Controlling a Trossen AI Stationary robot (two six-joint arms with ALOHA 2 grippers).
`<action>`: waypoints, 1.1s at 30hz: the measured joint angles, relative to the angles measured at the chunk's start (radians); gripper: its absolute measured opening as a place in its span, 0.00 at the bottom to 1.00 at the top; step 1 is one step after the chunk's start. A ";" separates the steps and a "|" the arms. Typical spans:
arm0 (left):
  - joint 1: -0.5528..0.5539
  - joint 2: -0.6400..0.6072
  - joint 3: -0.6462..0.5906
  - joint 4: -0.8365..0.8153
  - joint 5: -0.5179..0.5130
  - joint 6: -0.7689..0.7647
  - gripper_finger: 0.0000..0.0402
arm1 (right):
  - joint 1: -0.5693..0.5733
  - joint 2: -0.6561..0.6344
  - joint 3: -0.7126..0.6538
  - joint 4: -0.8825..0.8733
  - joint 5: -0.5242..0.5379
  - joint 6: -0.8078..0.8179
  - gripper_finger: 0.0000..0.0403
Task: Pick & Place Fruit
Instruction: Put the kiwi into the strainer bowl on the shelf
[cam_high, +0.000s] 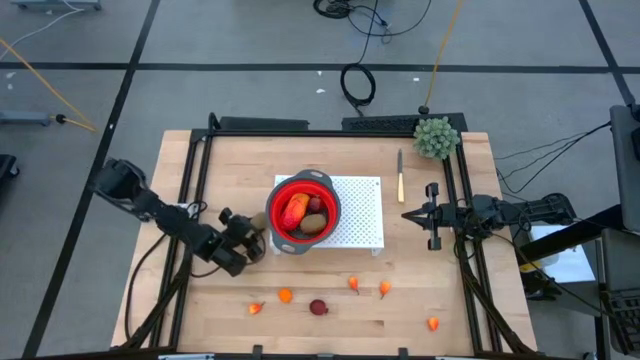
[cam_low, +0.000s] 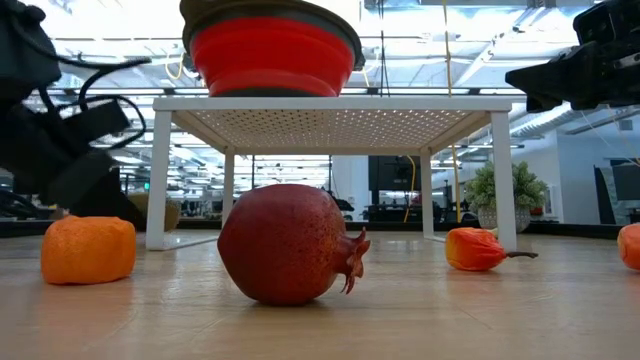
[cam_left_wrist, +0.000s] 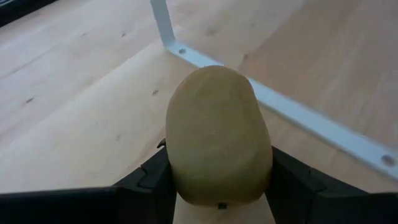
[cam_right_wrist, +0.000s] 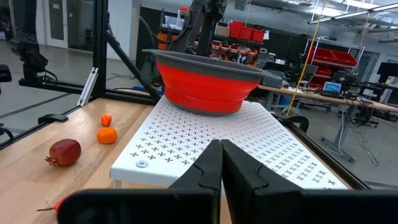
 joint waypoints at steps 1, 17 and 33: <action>0.000 -0.017 0.000 -0.009 0.000 0.000 0.46 | 0.000 0.000 0.000 0.000 0.000 0.000 0.00; 0.000 -0.257 0.151 -0.485 -0.061 -0.052 0.46 | 0.000 0.000 0.000 -0.001 0.000 -0.003 0.00; 0.000 -0.280 0.408 -0.841 -0.279 -0.025 0.46 | 0.000 0.000 0.000 -0.001 0.000 -0.003 0.00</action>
